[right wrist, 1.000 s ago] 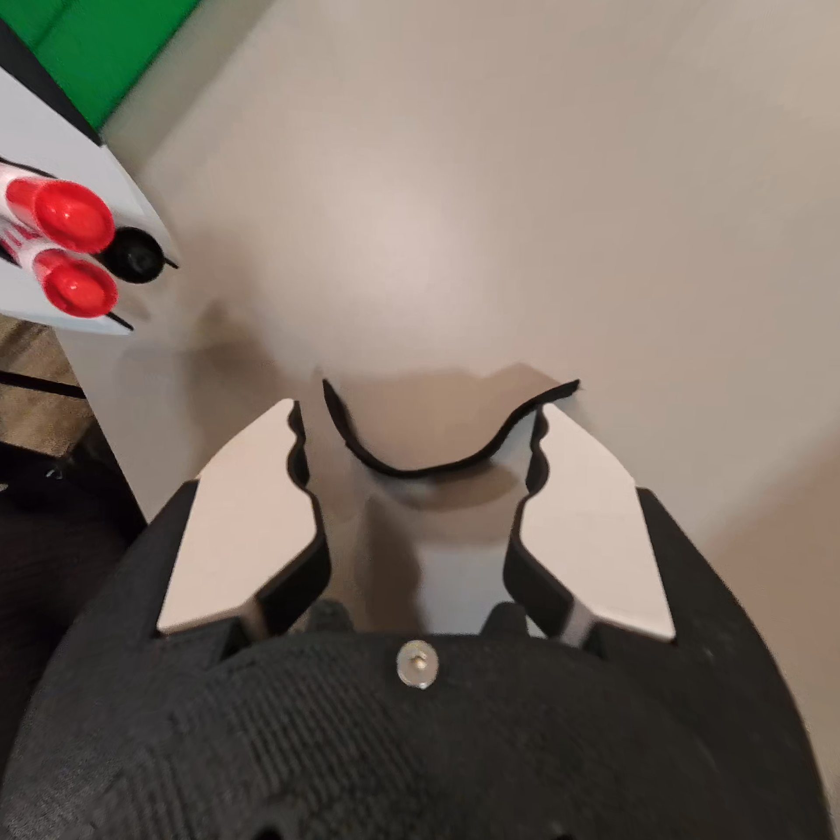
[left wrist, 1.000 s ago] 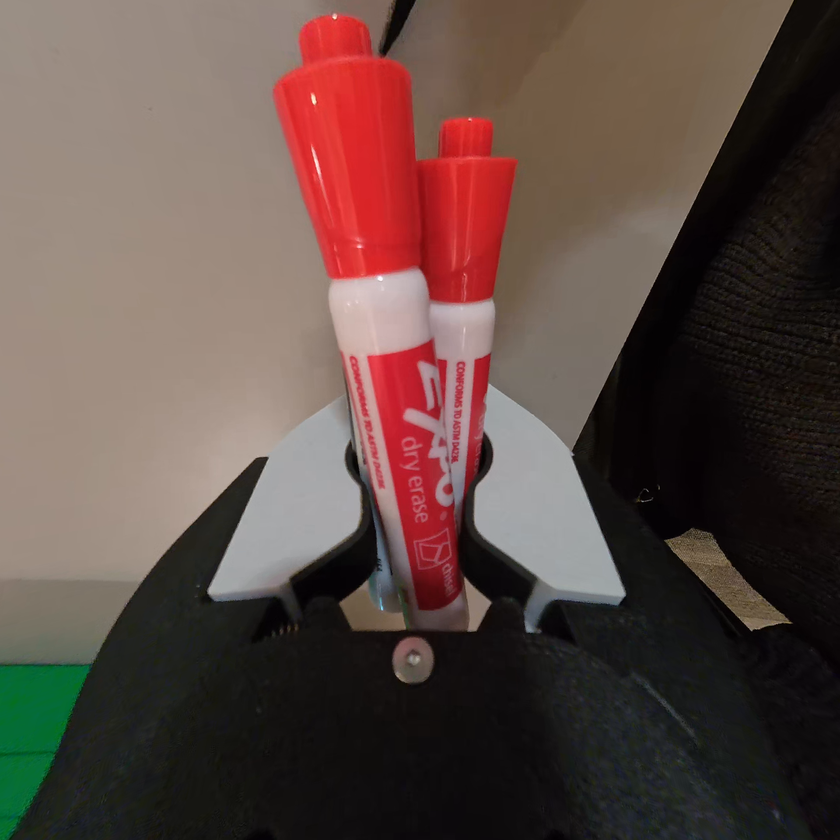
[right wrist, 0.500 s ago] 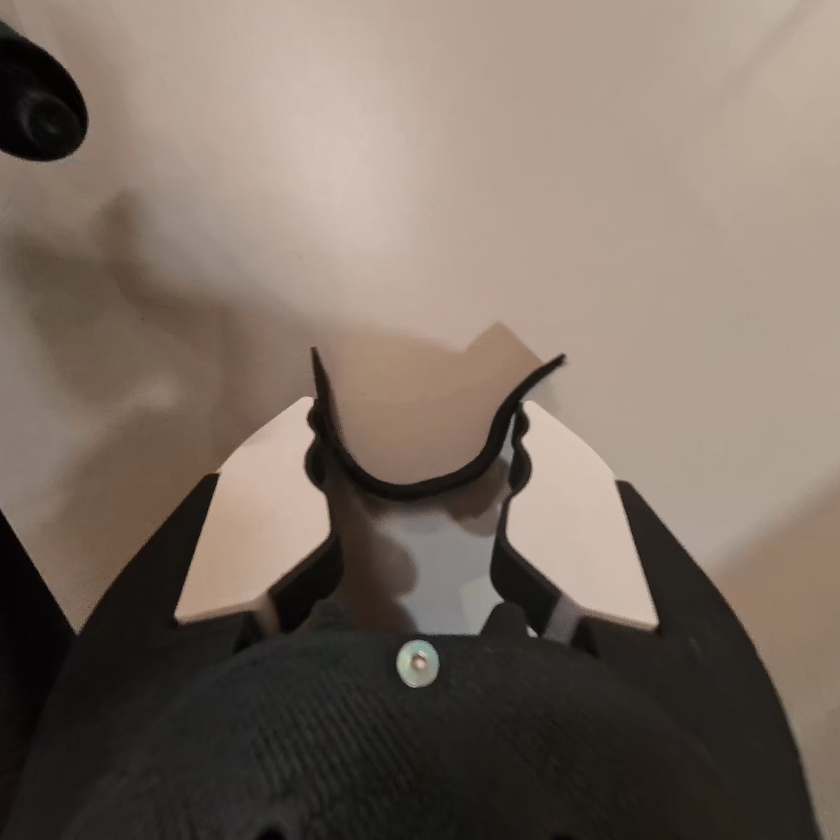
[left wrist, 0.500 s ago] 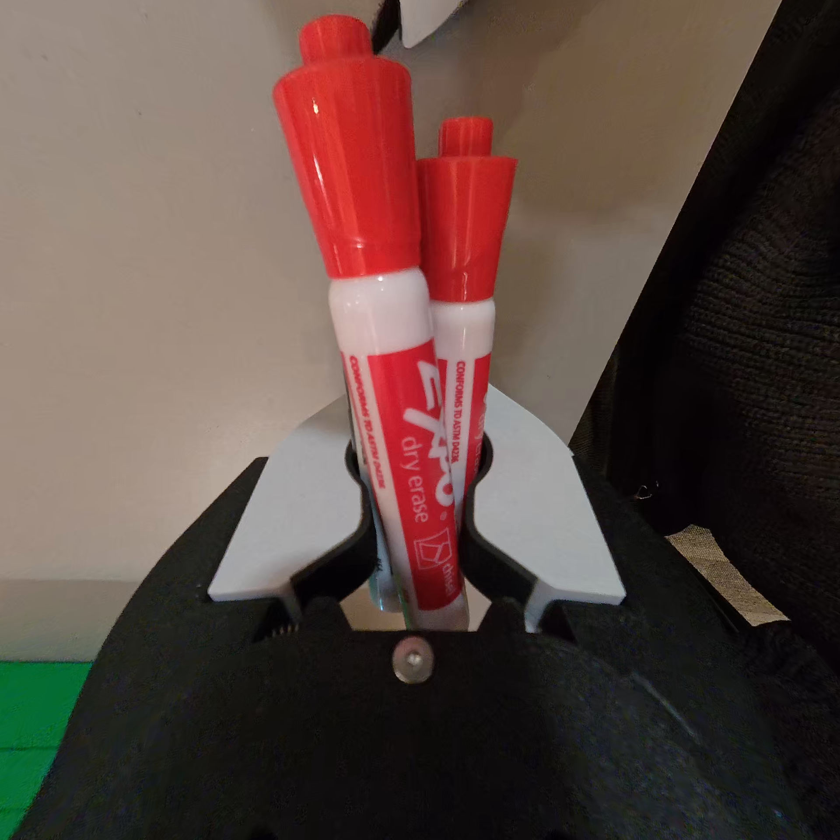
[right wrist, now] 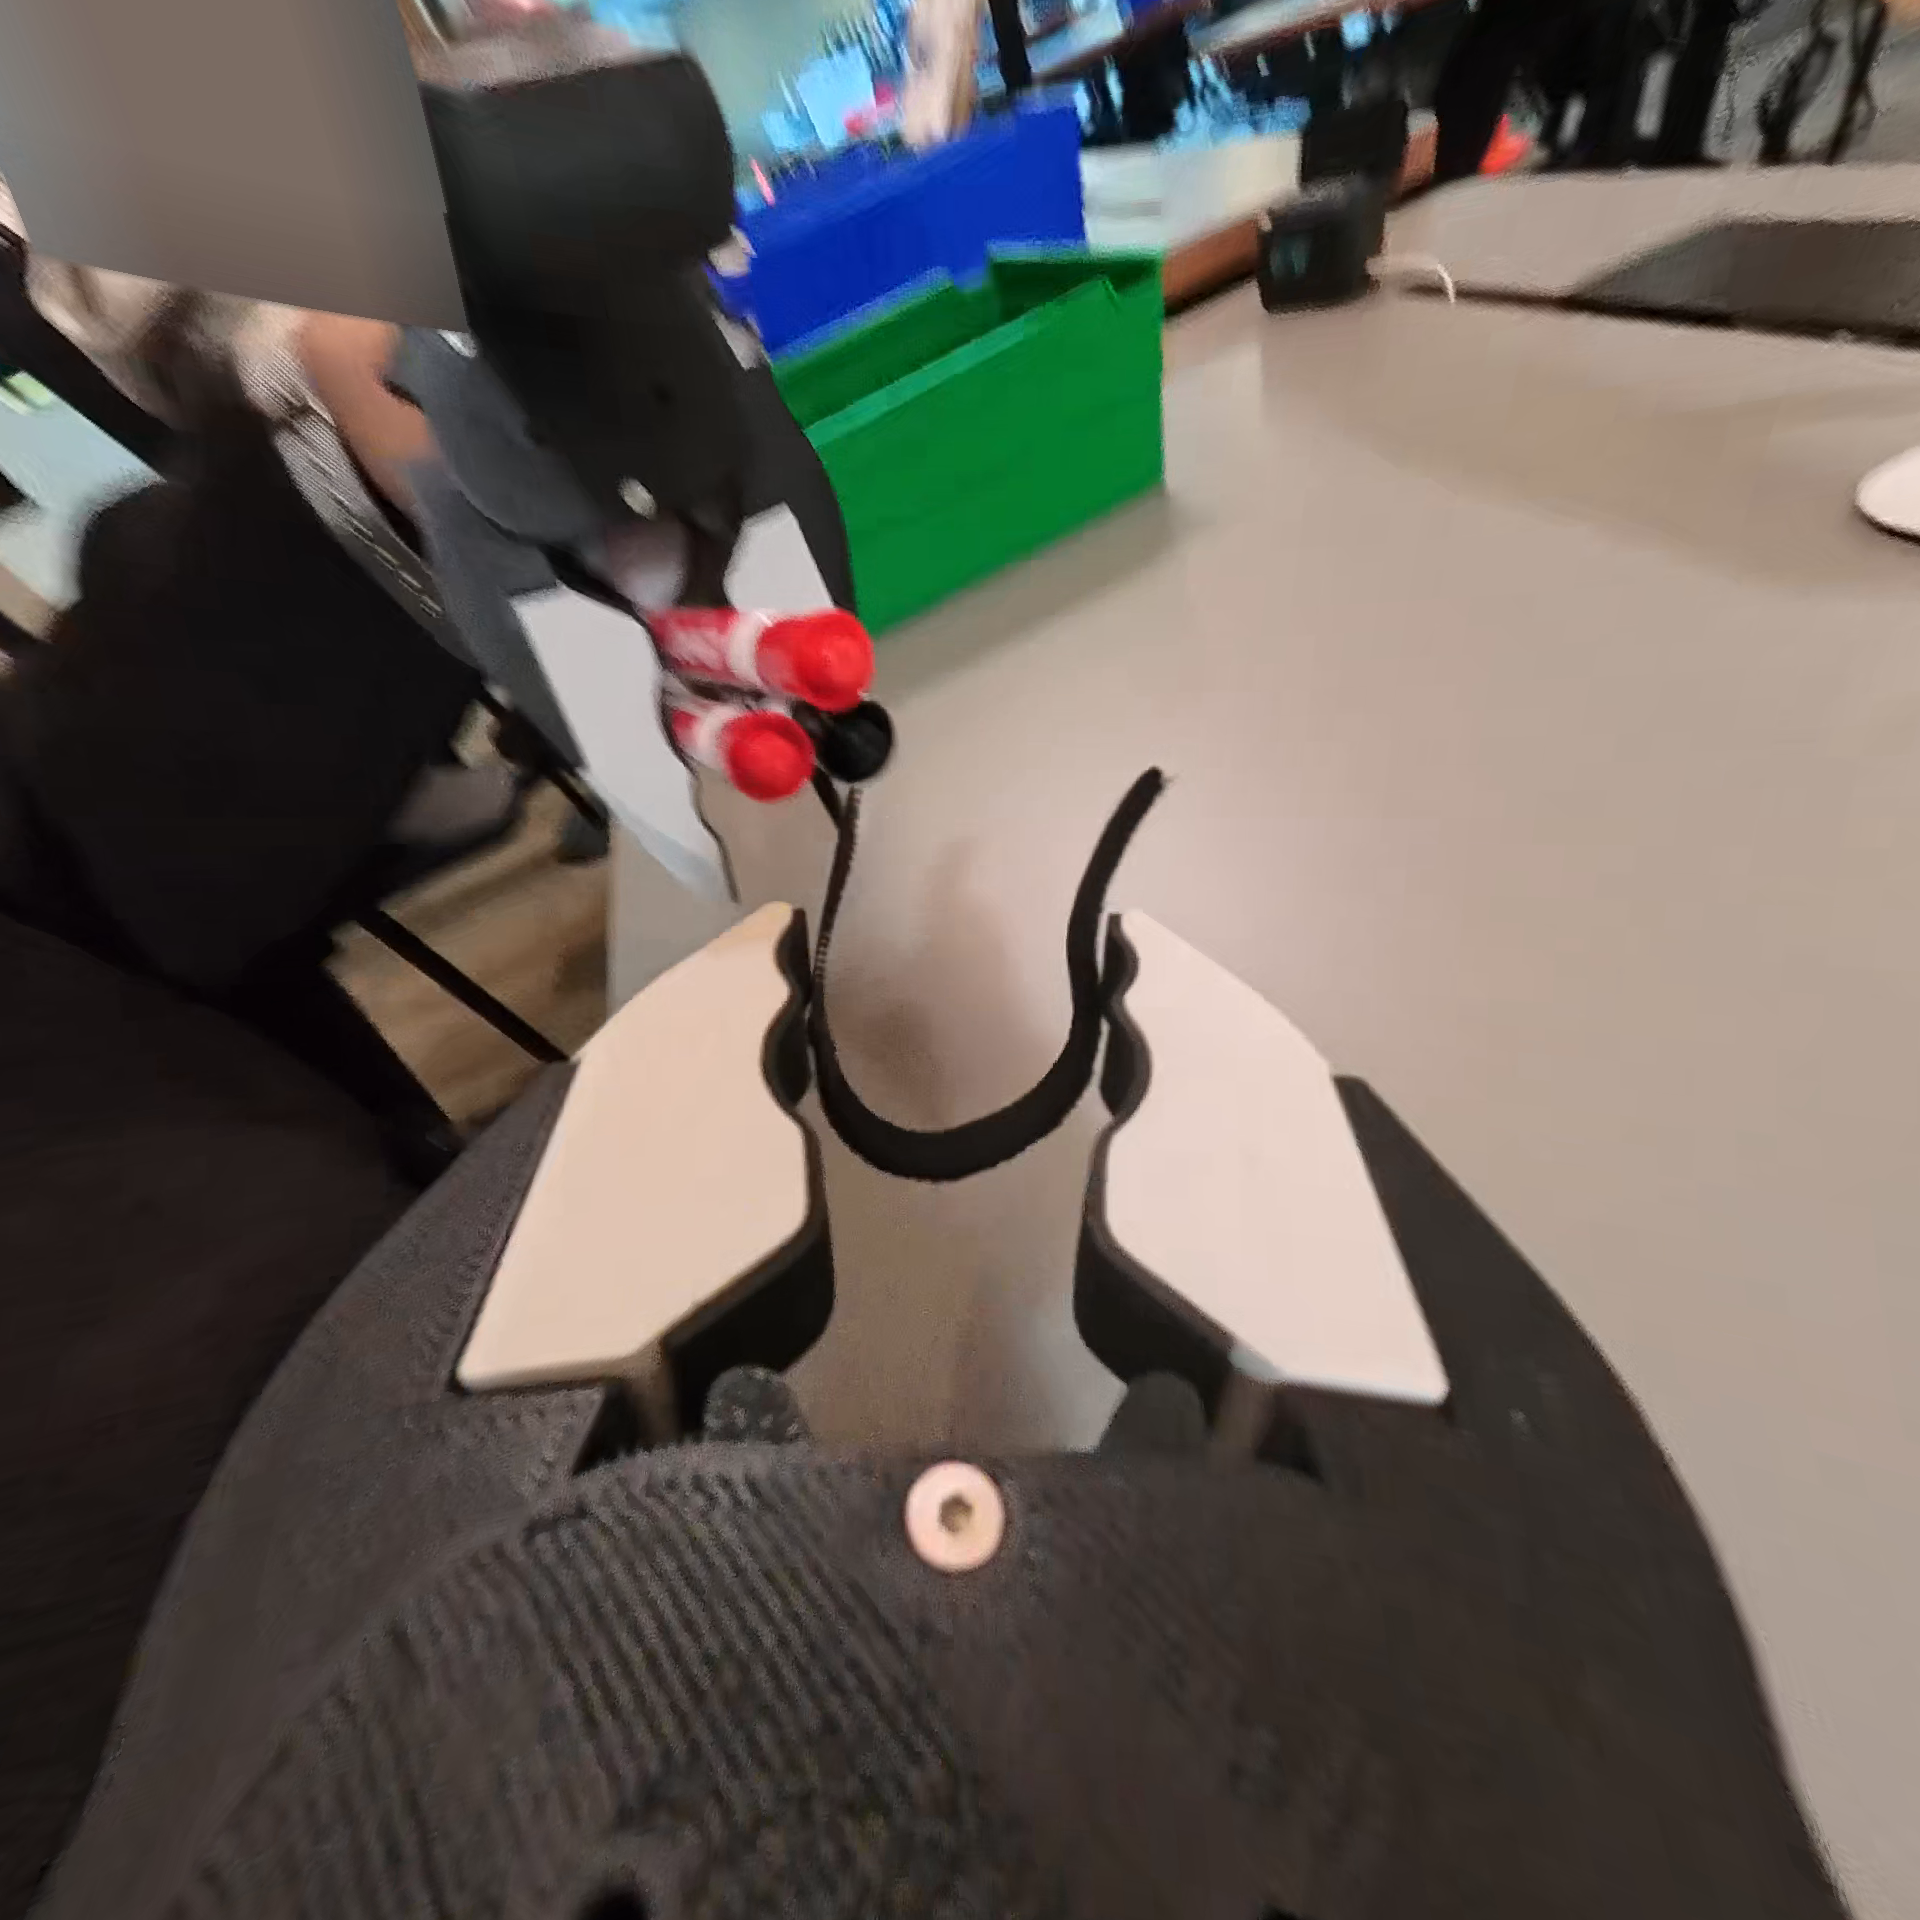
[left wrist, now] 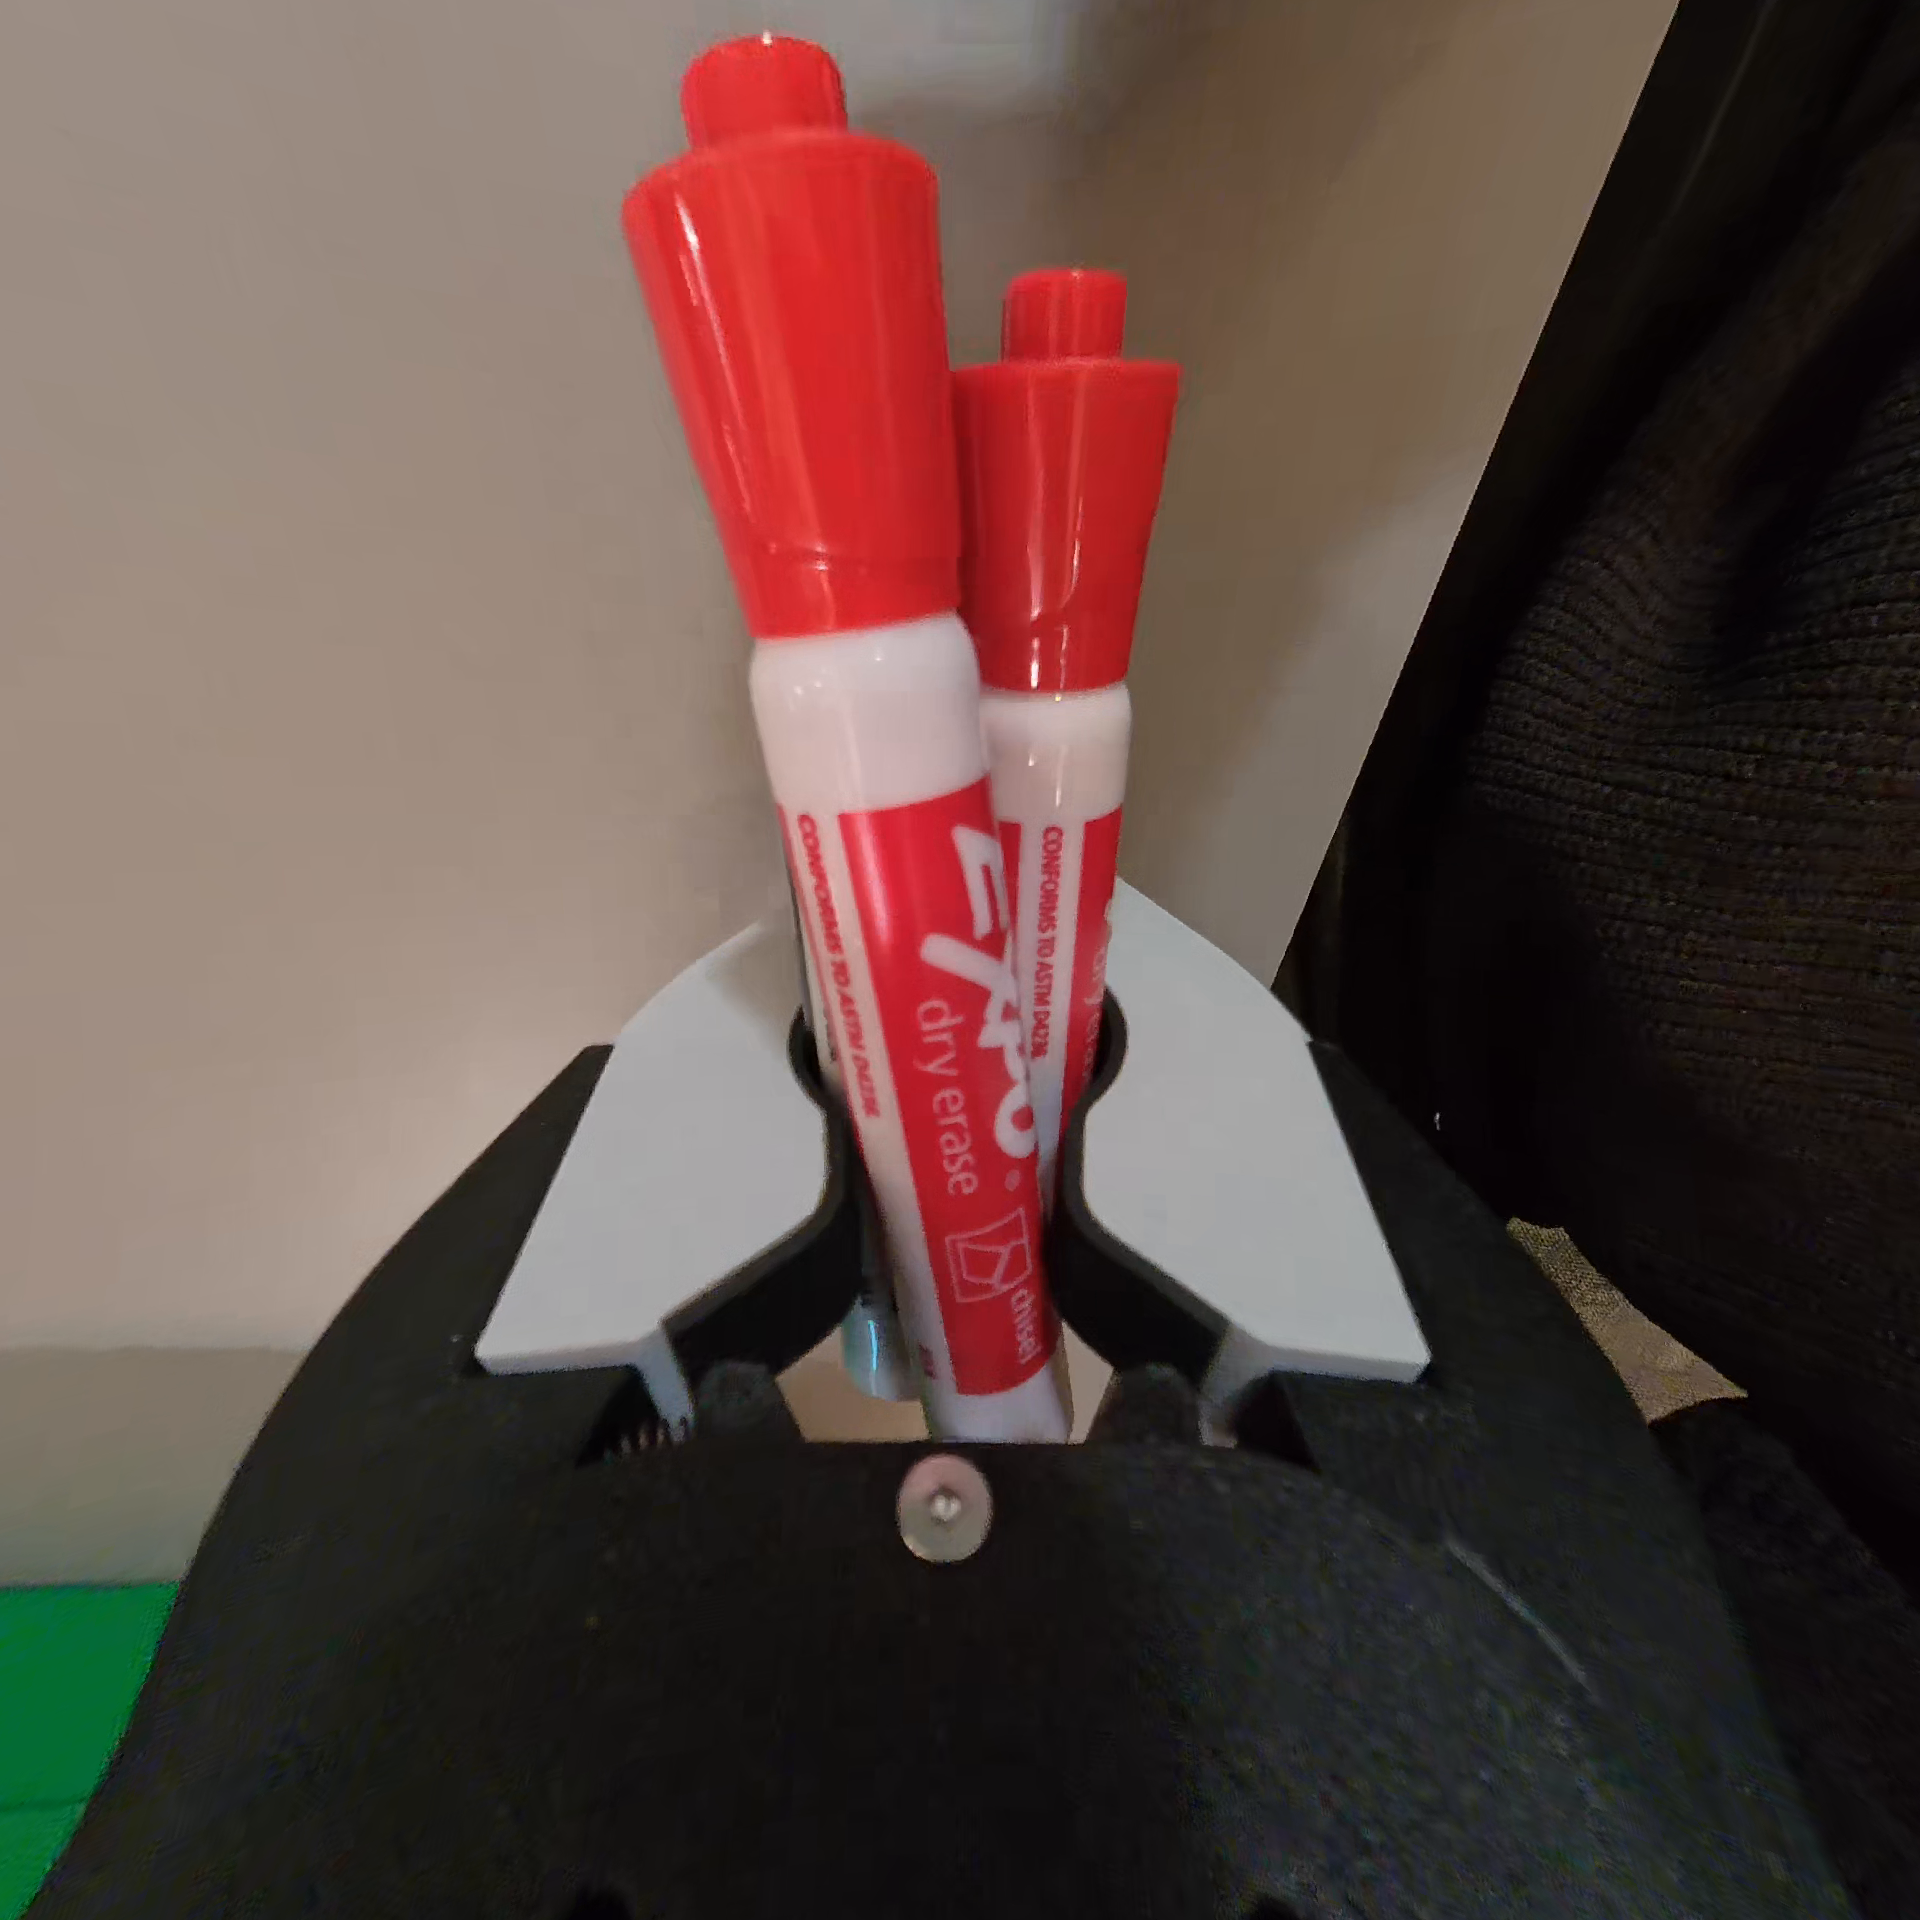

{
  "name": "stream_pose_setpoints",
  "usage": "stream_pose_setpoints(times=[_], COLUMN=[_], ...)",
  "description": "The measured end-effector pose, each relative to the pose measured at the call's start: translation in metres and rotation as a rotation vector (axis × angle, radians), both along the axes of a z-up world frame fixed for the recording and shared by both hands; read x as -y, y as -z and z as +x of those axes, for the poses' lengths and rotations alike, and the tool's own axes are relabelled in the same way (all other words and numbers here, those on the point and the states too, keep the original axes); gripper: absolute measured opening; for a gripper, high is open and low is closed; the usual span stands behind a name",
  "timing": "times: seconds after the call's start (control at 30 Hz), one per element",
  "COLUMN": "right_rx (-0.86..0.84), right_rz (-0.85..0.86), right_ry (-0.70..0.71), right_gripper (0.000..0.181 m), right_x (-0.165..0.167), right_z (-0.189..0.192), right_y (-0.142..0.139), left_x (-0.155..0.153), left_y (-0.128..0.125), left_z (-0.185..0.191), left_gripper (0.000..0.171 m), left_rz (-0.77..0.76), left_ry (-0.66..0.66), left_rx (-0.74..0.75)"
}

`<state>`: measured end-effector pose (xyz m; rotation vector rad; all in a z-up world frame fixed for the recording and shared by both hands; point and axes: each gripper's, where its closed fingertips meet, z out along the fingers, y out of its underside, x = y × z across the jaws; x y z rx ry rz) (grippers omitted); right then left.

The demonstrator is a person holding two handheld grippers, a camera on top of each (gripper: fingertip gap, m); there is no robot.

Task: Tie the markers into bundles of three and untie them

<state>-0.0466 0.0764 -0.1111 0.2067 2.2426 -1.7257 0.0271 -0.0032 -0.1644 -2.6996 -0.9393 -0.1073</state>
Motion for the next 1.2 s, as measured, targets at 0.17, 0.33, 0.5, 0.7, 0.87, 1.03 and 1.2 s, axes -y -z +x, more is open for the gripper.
stream_pose_setpoints(times=[0.17,0.33,0.5,0.7,0.87,1.03,1.2], right_rx=[0.039,0.052,0.074,0.124,0.165,0.166,0.167], right_rz=[-0.06,-0.06,-0.066,-0.071,-0.092,-0.085,-0.082], right_ry=[-0.059,-0.093,-0.108,-0.132,-0.157,-0.181,-0.191], right_gripper=[0.06,0.059,0.058,0.058,0.057,0.055,0.05], right_x=[0.009,0.021,0.024,0.024,0.026,0.029,0.029], right_z=[0.02,0.036,0.042,0.044,0.05,0.057,0.058], right_y=[-0.007,-0.006,-0.005,-0.006,-0.01,-0.007,-0.007], left_x=[-0.002,-0.009,-0.019,-0.03,-0.036,-0.041,-0.046], left_y=[-0.002,-0.001,0.0,0.0,0.003,0.006,0.011], left_z=[0.002,0.006,0.009,0.01,0.011,0.014,0.017], left_gripper=[0.045,0.045,0.045,0.045,0.044,0.044,0.044], left_rz=[0.02,0.025,0.04,0.051,0.054,0.046,0.034], left_ry=[0.004,0.025,0.055,0.087,0.103,0.12,0.135], left_rx=[0.007,0.022,0.036,0.037,0.044,0.059,0.075])
